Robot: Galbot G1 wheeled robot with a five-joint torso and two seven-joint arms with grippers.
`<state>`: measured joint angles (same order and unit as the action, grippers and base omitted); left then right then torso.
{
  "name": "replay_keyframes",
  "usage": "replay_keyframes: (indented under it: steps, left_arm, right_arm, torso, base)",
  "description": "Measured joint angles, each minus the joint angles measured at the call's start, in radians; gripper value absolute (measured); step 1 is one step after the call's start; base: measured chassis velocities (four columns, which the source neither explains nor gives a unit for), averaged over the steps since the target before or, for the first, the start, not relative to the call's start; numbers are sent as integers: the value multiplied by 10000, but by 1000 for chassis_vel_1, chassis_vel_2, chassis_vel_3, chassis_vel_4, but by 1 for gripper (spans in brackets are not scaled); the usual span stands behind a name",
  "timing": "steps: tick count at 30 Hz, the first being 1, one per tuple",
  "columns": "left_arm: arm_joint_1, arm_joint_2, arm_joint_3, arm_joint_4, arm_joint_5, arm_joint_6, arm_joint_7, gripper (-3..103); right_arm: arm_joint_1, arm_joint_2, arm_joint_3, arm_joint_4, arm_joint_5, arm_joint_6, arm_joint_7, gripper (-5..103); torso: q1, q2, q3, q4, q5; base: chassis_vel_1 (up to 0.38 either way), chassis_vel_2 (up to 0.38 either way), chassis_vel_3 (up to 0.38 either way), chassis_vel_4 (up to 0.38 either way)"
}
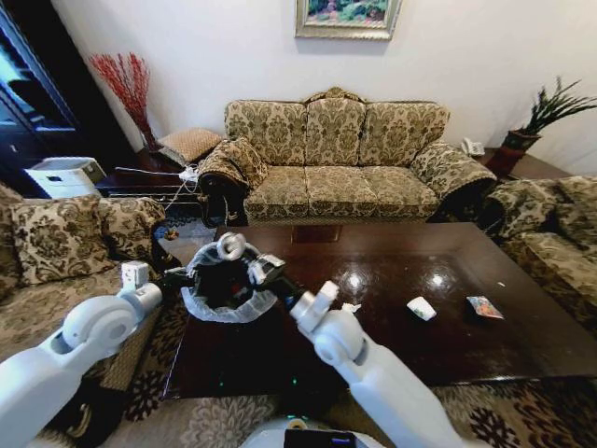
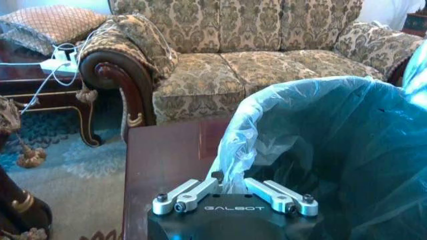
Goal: Move to the front of the table and place the trash on the table into the trash bin.
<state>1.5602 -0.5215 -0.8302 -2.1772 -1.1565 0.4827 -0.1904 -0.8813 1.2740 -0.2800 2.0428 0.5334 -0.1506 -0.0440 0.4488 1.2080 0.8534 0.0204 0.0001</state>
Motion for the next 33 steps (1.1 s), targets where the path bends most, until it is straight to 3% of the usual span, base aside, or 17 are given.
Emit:
replay_keyframes:
  steps: [4, 11, 13, 16, 19, 20, 25, 27, 33]
  left_arm:
    - [-7, -27, -3, 58, 7, -9, -8, 1]
    - [-14, 18, -2, 161, 45, -22, -1, 1]
    - [-1, 23, -18, 196, 60, -22, -2, 1]
    - [59, 13, -107, 365, 132, -20, -22, 1]
    - [101, -23, -195, 481, 194, -19, -22, 1]
    - [117, -46, -255, 555, 241, -20, -20, 1]
    - [98, -79, -273, 602, 313, -35, -8, 1]
    - [76, -95, -227, 570, 403, -51, -14, 1]
    - [201, -192, -279, 386, 452, -51, -22, 1]
  right_arm:
    - [-88, -113, 20, 14, -114, -106, 35, 14]
    - [-527, -313, 406, 357, -122, 9, 72, 46]
    - [-662, -315, 549, 459, -126, 124, 73, 46]
    - [-1340, -307, 1121, 878, -267, 661, 283, 62]
    - [-2246, -376, 1576, 1189, -681, 994, 693, 68]
    - [-3219, -473, 1950, 1355, -1180, 1040, 1138, 79]
    - [-5065, -426, 2698, 1259, -1995, 1105, 2100, 89]
    - [-5600, -267, 2974, 1141, -2117, 1104, 2456, 98]
    - [-5866, 28, 2968, 876, -2122, 1069, 2779, 100]
  torso:
    - [0, 0, 0, 0, -1]
    - [0, 0, 0, 0, -1]
    - [0, 0, 0, -1, -1]
    - [1, 0, 0, 0, 0]
    - [1, 0, 0, 1, -1]
    - [1, 0, 0, 0, -4]
    - [-2, 1, -1, -4, -3]
    - [-2, 1, -1, -3, -1]
    - [0, 0, 0, 0, -3]
  base:
    - [0, 0, 0, 0]
    - [0, 0, 0, 0]
    - [0, 0, 0, 0]
    - [0, 0, 0, 0]
    - [0, 0, 0, 0]
    - [0, 0, 0, 0]
    - [0, 0, 0, 0]
    - [0, 0, 0, 0]
    - [-49, -43, 63, 45]
